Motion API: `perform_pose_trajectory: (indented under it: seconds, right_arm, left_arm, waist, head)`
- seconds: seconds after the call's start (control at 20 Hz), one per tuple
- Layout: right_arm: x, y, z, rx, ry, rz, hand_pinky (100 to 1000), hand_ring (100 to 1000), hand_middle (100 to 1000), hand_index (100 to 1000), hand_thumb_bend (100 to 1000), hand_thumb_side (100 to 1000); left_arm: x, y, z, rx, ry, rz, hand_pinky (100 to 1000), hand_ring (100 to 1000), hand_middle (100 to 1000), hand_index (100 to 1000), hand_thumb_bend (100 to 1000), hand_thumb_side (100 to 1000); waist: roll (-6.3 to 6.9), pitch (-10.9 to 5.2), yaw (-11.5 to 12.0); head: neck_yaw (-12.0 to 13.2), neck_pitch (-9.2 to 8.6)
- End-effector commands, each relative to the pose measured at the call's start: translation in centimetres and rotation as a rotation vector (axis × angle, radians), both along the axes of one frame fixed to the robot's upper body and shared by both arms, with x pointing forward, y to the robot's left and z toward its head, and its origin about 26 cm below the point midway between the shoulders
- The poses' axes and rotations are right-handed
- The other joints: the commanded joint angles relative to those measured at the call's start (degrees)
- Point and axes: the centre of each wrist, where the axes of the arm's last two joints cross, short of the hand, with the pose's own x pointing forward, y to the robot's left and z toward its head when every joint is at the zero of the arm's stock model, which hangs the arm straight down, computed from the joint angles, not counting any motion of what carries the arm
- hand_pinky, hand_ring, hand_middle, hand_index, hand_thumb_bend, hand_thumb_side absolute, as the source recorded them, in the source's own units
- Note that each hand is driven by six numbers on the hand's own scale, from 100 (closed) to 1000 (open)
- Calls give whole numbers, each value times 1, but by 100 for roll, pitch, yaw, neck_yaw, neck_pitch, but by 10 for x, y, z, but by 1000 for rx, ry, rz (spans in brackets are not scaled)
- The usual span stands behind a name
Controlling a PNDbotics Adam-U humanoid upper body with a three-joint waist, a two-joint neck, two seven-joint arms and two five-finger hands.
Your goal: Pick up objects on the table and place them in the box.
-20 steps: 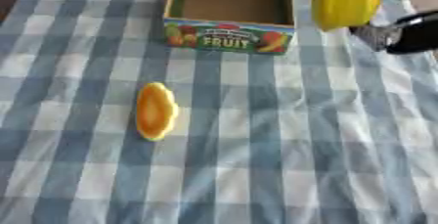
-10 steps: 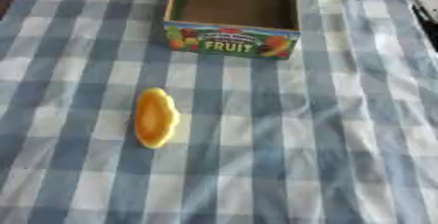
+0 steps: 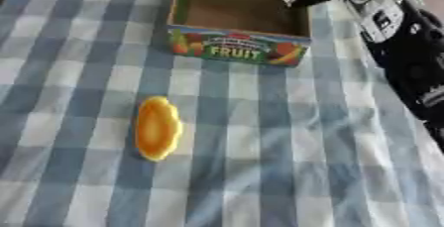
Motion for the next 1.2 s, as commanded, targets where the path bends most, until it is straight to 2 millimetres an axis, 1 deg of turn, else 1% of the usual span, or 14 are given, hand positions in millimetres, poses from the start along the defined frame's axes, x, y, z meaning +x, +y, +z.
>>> perform_pose_trajectory:
  seconds: [0.05, 0.1, 0.15, 0.2, 0.25, 0.35, 0.4, 0.7, 0.85, 0.95, 1.05, 1.1, 1.15, 1.2]
  right_arm:
    - [0, -1, 11, -48, -24, -2, 835, 887, 615, 723, 100, 100]
    - [0, 0, 10, -61, -21, -4, 855, 947, 719, 839, 132, 100]
    - [0, 1, 12, -75, -25, -8, 874, 984, 769, 888, 191, 152]
    - [0, 2, 13, -85, -31, -10, 896, 1000, 817, 932, 214, 296]
    - [-1, 3, 15, -93, -38, -9, 914, 1000, 844, 945, 232, 341]
    - [-2, 5, 20, -106, -43, -7, 929, 1000, 863, 959, 237, 418]
    - [-3, 6, 22, -110, -44, -9, 930, 1000, 863, 958, 240, 423]
    - [-7, 10, 30, -100, -66, -4, 932, 1000, 858, 956, 237, 392]
    - [-12, 11, 40, -51, -93, 22, 924, 1000, 845, 946, 187, 353]
    - [-17, 11, 48, -6, -110, 43, 911, 1000, 828, 932, 144, 306]
    - [-25, 9, 59, 47, -136, 72, 896, 1000, 812, 920, 103, 244]
    - [-32, 6, 65, 79, -152, 90, 893, 1000, 809, 918, 100, 233]
    - [-41, 2, 72, 112, -176, 107, 873, 1000, 783, 899, 100, 186]
    - [-52, -3, 78, 146, -202, 127, 867, 1000, 776, 892, 100, 191]
  left_arm:
    - [-3, -1, 8, 14, -29, -12, 779, 875, 808, 849, 190, 356]
    - [-3, -1, 8, 15, -28, -13, 779, 875, 808, 849, 189, 357]
    - [-3, -1, 8, 16, -26, -14, 779, 875, 808, 849, 188, 357]
    - [-3, -1, 8, 17, -25, -15, 779, 876, 807, 850, 187, 358]
    - [-3, -1, 8, 18, -24, -17, 779, 876, 807, 850, 186, 359]
    - [-3, -1, 7, 21, -19, -18, 779, 876, 808, 850, 185, 361]
    - [-3, -1, 7, 22, -18, -19, 780, 876, 807, 850, 185, 360]
    - [-4, -1, 5, 28, -8, -18, 780, 876, 805, 850, 183, 360]
    - [-4, 0, 4, 31, -1, -15, 781, 877, 805, 850, 181, 361]
    - [-4, 1, 3, 32, 4, -12, 780, 877, 804, 850, 180, 361]
    - [-4, 2, 1, 30, 10, -7, 780, 878, 803, 849, 180, 362]
    - [-4, 3, 0, 28, 14, -3, 780, 878, 803, 849, 180, 362]
    - [-4, 4, 0, 25, 18, 3, 779, 879, 803, 849, 177, 364]
    - [-4, 5, -1, 22, 21, 13, 779, 879, 804, 848, 176, 363]
  waist:
    - [37, -141, 2]
    - [38, -144, 2]
    - [39, -147, 2]
    - [39, -149, 1]
    - [40, -153, -2]
    - [41, -161, -11]
    - [41, -165, -15]
    - [43, -218, -54]
    - [48, -254, -87]
    - [53, -281, -108]
    - [62, -317, -142]
    - [67, -336, -164]
    - [75, -355, -194]
    - [83, -372, -222]
  head:
    - [-24, -40]
    - [-27, -36]
    - [-30, -32]
    - [-33, -30]
    - [-36, -27]
    - [-28, -17]
    - [-26, -14]
    - [-12, 20]
    - [12, 50]
    - [28, 73]
    - [68, 109]
    - [89, 133]
    - [119, 160]
    - [153, 181]
